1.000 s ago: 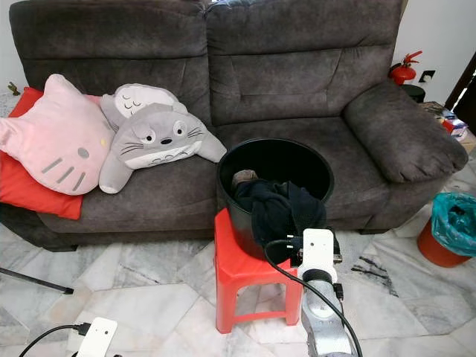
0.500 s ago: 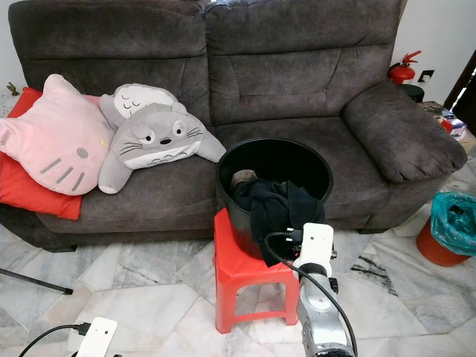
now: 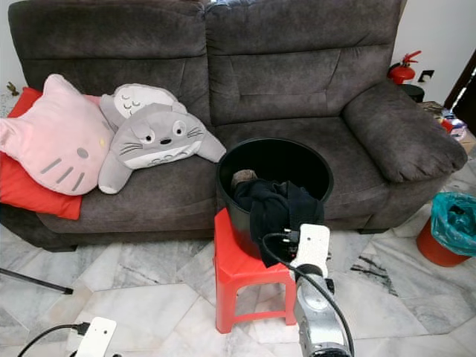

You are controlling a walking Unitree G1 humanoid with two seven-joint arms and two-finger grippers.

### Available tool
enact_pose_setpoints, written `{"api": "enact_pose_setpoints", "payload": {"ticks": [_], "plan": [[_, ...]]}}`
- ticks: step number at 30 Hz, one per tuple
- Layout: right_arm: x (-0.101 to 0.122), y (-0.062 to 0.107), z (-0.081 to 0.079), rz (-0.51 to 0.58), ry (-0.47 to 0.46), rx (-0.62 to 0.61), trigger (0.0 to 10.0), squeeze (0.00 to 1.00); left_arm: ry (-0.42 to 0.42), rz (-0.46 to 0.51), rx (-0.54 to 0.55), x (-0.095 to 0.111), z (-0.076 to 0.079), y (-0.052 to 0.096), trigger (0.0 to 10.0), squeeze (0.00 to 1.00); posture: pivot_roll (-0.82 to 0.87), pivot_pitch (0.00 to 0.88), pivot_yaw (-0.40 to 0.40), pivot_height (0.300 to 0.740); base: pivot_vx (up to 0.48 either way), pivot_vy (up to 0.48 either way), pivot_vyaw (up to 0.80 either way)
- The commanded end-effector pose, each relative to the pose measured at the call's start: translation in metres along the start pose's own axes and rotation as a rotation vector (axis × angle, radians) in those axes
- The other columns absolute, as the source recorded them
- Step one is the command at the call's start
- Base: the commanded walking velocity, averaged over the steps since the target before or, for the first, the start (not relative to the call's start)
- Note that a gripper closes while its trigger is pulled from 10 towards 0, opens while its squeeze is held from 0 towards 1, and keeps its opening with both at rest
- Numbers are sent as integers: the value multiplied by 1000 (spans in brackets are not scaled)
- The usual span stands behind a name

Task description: Hang hanger

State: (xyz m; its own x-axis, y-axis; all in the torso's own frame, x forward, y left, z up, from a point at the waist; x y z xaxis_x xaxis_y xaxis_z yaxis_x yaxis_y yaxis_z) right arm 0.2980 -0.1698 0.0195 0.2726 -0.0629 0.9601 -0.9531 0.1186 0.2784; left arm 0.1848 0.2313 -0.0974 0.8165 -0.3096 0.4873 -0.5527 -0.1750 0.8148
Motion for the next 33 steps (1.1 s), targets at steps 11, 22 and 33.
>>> {"api": "enact_pose_setpoints", "payload": {"ticks": [11,22,33], "plan": [[-4,1,-3,-18,25,15,0,0,-7,-3,4,-2,-1,0,10000,0,-123,0,38,740,0,0,0],[-6,1,-4,-16,38,17,0,0,-15,-4,4,-3,-1,1,10000,0,-118,0,38,740,0,0,0],[-7,1,-4,-15,43,23,0,0,-23,-3,-2,-3,0,1,10000,0,-121,0,39,740,0,0,0]]}}
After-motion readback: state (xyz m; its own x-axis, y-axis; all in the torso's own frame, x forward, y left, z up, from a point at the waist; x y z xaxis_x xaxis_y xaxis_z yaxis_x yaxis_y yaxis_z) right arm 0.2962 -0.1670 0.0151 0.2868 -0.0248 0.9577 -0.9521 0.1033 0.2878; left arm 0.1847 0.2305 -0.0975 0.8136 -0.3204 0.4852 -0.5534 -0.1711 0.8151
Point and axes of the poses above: a point about 5 cm out from each wrist's last joint towards the gripper, its own y axis pointing back from the gripper into the wrist, its own x axis along the axis of the wrist's last joint, z = x × y, the point moved 2 cm from there along -y, pointing out of the wrist towards the gripper, and after that the axes turned 3 degrees about -y, right-handed, at the moved point
